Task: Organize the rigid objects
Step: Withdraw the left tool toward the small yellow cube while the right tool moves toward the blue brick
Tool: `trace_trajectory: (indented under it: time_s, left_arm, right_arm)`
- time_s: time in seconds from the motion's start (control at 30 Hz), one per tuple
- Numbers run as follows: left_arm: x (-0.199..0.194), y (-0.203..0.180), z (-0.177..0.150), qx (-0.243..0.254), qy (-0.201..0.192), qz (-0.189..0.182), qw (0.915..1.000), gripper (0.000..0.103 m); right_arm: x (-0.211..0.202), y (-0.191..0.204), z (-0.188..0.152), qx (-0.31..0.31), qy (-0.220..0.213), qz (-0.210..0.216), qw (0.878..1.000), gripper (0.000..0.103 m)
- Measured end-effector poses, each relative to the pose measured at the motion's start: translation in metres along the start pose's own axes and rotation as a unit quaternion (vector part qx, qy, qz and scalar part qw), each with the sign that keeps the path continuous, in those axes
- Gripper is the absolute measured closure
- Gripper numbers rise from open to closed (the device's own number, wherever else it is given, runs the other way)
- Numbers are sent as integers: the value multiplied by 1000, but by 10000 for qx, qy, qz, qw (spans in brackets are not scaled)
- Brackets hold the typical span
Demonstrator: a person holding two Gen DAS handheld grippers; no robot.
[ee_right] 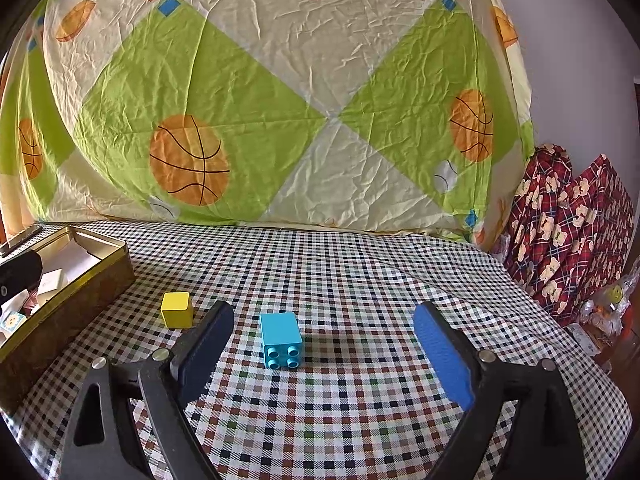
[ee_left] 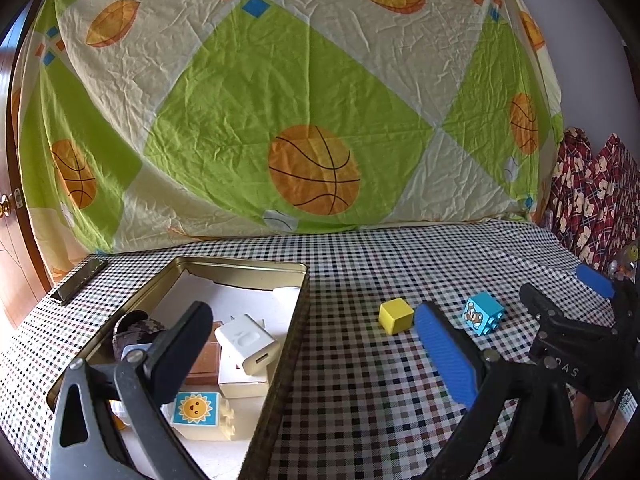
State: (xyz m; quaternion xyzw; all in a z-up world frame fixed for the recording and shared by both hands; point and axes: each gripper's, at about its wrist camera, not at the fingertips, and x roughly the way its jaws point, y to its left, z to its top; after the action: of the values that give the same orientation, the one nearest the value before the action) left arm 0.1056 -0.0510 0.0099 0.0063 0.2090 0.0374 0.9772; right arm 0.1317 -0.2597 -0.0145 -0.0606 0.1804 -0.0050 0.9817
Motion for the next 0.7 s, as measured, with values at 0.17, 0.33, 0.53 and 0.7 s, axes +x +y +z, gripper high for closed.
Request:
trace_trajectory:
  time_s: [0.17, 0.33, 0.53, 0.7]
  left_arm:
    - [0, -1, 0, -6, 13, 4, 10000, 0]
    - [0, -1, 0, -7, 16, 2, 10000, 0]
    - [0, -2, -2, 0, 17, -1, 10000, 0]
    - [1, -2, -3, 9, 35, 11, 10000, 0]
  right_arm:
    - [-1, -1, 0, 26, -31, -2, 10000, 9]
    - [-2, -2, 0, 38, -44, -3, 10000, 7]
    - [-2, -3, 1, 41, -46, -12, 10000, 7]
    - [-2, -3, 1, 41, -46, -21, 10000, 7]
